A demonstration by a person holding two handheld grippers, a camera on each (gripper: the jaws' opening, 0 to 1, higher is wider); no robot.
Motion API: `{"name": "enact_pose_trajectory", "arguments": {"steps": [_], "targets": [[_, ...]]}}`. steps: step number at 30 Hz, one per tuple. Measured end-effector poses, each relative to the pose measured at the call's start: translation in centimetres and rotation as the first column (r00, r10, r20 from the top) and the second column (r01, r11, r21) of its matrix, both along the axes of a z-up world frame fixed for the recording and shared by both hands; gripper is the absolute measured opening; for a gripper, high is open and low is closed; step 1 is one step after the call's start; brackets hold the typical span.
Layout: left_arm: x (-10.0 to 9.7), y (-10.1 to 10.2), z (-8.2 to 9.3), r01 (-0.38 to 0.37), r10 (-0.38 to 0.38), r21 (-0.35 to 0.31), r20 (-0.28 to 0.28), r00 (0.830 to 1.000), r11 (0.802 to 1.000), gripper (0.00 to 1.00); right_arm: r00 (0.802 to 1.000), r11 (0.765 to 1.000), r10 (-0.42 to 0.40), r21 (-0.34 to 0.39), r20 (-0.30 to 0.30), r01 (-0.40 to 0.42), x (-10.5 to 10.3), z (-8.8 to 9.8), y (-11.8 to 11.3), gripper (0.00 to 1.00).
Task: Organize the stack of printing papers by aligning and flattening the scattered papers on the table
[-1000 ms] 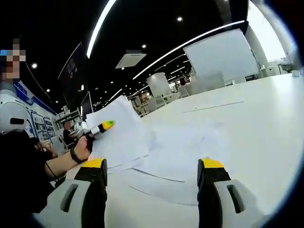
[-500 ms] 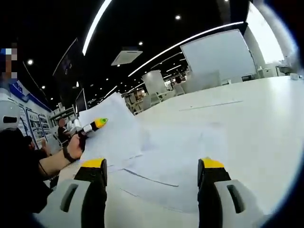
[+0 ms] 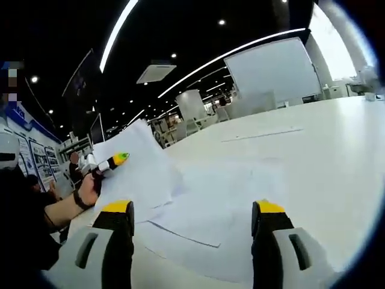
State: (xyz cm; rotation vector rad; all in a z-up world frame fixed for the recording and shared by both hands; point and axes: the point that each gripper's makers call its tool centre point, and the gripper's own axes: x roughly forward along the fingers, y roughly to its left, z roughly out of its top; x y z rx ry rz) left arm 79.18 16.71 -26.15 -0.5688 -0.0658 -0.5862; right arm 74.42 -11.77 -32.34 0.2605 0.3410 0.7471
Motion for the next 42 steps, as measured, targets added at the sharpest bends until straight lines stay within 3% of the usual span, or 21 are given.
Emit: {"name": "enact_pose_trajectory", "arguments": {"steps": [13, 21, 34, 42], "targets": [[0.0, 0.0, 0.1, 0.001, -0.001, -0.005, -0.002, 1.000, 1.000, 0.07, 0.998, 0.997, -0.054, 0.055, -0.016, 0.054, 1.8, 1.1, -0.9, 0.75], [-0.1, 0.0, 0.1, 0.001, -0.001, -0.006, -0.001, 1.000, 1.000, 0.07, 0.999, 0.999, -0.042, -0.002, 0.011, 0.042, 2.3, 2.0, -0.4, 0.75], [0.0, -0.1, 0.2, 0.003, -0.003, -0.017, -0.007, 1.000, 1.000, 0.07, 0.998, 0.999, -0.033, -0.001, 0.044, 0.033, 4.3, 4.5, 0.0, 0.75], [-0.1, -0.3, 0.3, 0.003, -0.004, -0.019, -0.008, 1.000, 1.000, 0.07, 0.996, 0.998, -0.032, -0.045, 0.079, 0.035, 5.7, 5.5, 0.5, 0.75]]}}
